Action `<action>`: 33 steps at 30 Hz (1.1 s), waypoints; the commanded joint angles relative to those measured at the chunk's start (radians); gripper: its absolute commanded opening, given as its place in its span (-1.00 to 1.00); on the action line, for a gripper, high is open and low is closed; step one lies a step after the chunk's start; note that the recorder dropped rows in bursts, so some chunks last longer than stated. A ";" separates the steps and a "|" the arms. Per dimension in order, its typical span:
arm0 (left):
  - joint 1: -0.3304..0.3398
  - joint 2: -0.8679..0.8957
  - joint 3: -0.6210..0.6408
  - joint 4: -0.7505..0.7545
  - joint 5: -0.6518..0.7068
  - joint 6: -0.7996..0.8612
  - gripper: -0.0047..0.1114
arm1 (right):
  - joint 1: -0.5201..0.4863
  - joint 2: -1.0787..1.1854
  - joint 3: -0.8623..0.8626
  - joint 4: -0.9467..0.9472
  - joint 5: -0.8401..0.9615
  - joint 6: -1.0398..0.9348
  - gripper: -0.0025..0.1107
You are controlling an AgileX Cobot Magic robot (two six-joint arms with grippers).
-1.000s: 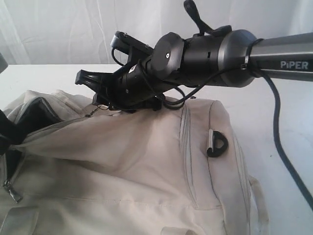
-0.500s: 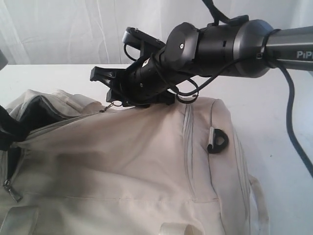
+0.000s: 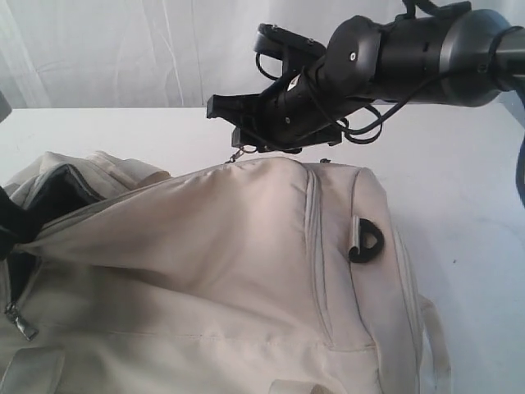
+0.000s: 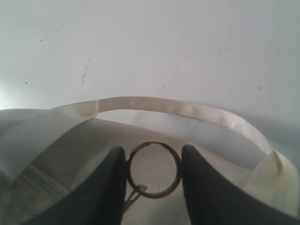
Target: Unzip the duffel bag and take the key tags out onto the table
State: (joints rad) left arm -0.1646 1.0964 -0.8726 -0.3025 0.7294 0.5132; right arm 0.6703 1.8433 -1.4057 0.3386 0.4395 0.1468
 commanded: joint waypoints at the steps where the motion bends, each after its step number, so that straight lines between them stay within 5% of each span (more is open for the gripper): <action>1: 0.003 -0.014 0.005 0.030 0.045 -0.002 -0.92 | -0.037 -0.040 -0.001 -0.090 0.010 -0.013 -0.90; 10: 0.003 -0.014 0.005 0.029 0.047 -0.002 -0.92 | -0.111 -0.131 -0.001 -0.184 0.162 -0.013 -0.90; 33: 0.003 -0.014 0.005 0.031 0.047 -0.002 -0.92 | -0.113 -0.313 0.000 -0.258 0.555 -0.169 -0.90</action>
State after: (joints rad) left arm -0.1646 1.0906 -0.8726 -0.2801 0.7491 0.5132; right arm 0.5665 1.5518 -1.4057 0.0905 0.9427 0.0000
